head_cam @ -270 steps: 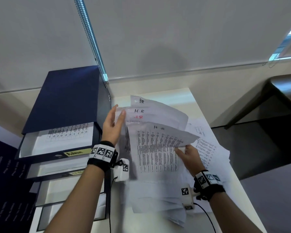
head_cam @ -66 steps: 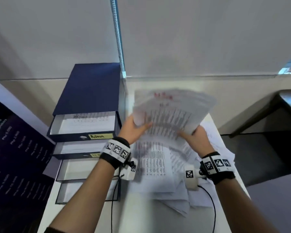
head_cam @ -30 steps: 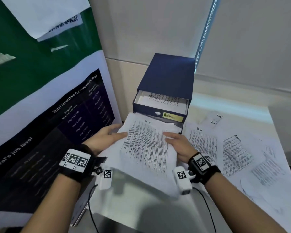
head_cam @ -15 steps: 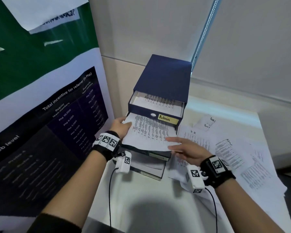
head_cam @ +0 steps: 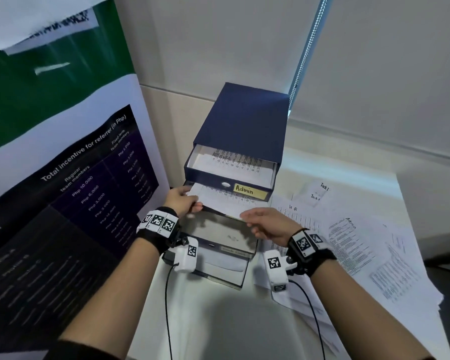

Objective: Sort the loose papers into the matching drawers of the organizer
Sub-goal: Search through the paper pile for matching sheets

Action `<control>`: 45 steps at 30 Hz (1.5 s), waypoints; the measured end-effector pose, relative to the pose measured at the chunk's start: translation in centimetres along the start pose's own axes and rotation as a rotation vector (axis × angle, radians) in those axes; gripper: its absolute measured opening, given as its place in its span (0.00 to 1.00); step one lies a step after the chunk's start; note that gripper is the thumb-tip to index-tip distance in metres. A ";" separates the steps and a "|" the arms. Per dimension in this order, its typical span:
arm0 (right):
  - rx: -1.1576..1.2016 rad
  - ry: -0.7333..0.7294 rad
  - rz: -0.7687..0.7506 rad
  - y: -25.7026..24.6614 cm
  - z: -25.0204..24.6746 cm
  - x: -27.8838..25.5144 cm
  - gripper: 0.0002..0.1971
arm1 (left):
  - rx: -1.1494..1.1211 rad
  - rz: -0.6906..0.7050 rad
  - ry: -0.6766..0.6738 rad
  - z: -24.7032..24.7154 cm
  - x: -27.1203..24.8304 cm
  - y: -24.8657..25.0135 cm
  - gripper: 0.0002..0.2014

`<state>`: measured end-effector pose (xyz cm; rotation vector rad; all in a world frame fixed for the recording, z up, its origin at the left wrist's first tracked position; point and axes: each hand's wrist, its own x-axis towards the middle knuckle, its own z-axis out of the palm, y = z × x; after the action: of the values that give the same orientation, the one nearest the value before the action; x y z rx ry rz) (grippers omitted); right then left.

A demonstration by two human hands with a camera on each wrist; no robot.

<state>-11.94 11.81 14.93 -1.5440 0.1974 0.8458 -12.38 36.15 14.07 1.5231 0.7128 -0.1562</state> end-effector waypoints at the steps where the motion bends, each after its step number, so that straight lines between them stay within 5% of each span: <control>1: 0.021 0.029 -0.015 -0.2 -0.1 0.7 0.13 | -0.037 0.011 0.012 0.3 0.1 0.0 0.21; 8: -0.076 0.039 -0.039 -2.2 -0.9 3.3 0.13 | -0.088 0.070 0.123 1.5 2.2 0.1 0.18; 13: -0.107 0.061 -0.062 -2.7 -2.1 4.6 0.11 | 0.108 0.110 0.155 2.5 3.1 0.7 0.17; 16: -0.151 0.040 -0.070 -2.6 -2.3 4.9 0.12 | 0.538 0.187 0.163 2.6 3.0 1.4 0.11; 21: -0.250 -0.132 -0.095 -2.0 -4.7 2.8 0.13 | 1.377 0.191 0.198 4.2 1.2 1.8 0.17; 23: -0.171 -0.099 -0.063 -0.5 -7.8 1.6 0.13 | 1.445 0.389 0.247 6.2 -0.7 2.0 0.17; 26: -0.092 0.211 0.058 5.2 -13.7 0.7 0.15 | 1.024 0.645 -0.078 10.8 -3.6 1.2 0.10; 29: -0.354 0.539 0.307 12.1 -18.8 0.8 0.23 | 0.887 0.477 -0.628 17.5 -4.4 -1.7 0.14; 31: -0.561 0.613 0.443 16.2 -20.7 1.4 0.37 | 0.948 0.339 -0.752 21.4 -2.9 -5.4 0.21; 33: -0.702 0.700 0.429 18.7 -21.3 1.9 0.45 | 1.018 0.227 -0.659 23.8 -0.9 -9.0 0.29; 36: -0.768 0.788 0.304 18.5 -20.7 1.9 0.44 | 1.024 0.136 -0.345 25.3 1.5 -13.0 0.31; 40: -0.448 0.696 0.198 17.6 -20.1 2.4 0.45 | 0.962 0.090 -0.192 26.3 2.0 -14.7 0.40; 45: -0.407 0.549 0.150 16.8 -19.5 1.8 0.22 | 0.868 0.141 -0.072 27.5 1.9 -14.0 0.43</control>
<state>-12.84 -8.60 -0.91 -2.1489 0.5719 0.5782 -9.16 9.87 -1.85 2.3704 0.4887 -0.4526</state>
